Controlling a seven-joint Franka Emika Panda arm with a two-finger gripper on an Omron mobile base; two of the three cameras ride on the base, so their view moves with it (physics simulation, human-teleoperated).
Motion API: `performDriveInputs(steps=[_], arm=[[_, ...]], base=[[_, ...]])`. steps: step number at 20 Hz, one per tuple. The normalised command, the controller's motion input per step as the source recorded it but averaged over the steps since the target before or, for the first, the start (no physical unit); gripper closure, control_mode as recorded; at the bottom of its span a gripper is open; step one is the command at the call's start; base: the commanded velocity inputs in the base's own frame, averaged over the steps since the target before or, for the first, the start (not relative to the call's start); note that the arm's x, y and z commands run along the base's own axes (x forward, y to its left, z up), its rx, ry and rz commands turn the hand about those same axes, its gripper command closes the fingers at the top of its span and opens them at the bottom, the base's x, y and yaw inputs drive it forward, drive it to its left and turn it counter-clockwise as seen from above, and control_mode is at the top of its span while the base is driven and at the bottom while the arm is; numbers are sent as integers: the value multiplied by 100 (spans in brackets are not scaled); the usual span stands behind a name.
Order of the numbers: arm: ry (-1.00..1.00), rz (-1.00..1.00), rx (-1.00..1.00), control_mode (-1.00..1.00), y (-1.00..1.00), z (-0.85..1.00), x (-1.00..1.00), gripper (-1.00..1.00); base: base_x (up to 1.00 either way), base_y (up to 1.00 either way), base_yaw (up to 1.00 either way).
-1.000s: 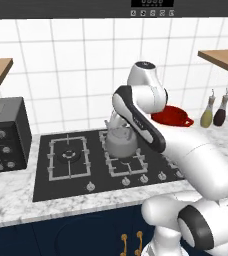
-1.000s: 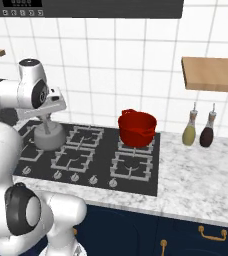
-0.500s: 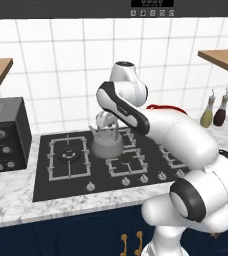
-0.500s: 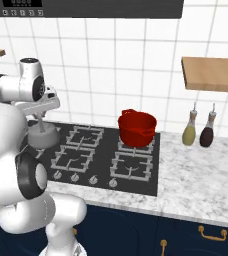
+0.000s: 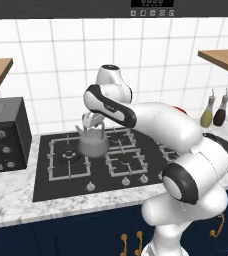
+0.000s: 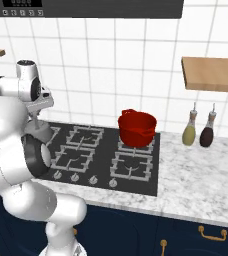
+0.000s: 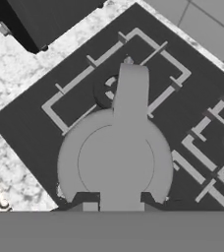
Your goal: Pick the kettle from the counter and place it on a stove burner. Then turn the burner on.
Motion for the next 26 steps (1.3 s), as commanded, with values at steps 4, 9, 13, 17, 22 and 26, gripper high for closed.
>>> performDriveInputs(steps=[4,9,13,17,22,26], arm=[[0,0,0,-100,52,0,38,100],[0,0,0,-100,27,-22,7,100],[0,0,0,-100,19,-34,0,100],[0,0,-1,-100,11,-38,0,100],[0,0,0,-100,11,-32,0,100],[-1,0,-1,-100,21,-3,14,100]], base=[[0,0,0],[0,0,0],[0,0,0],[0,0,0],[0,0,0],[0,0,0]])
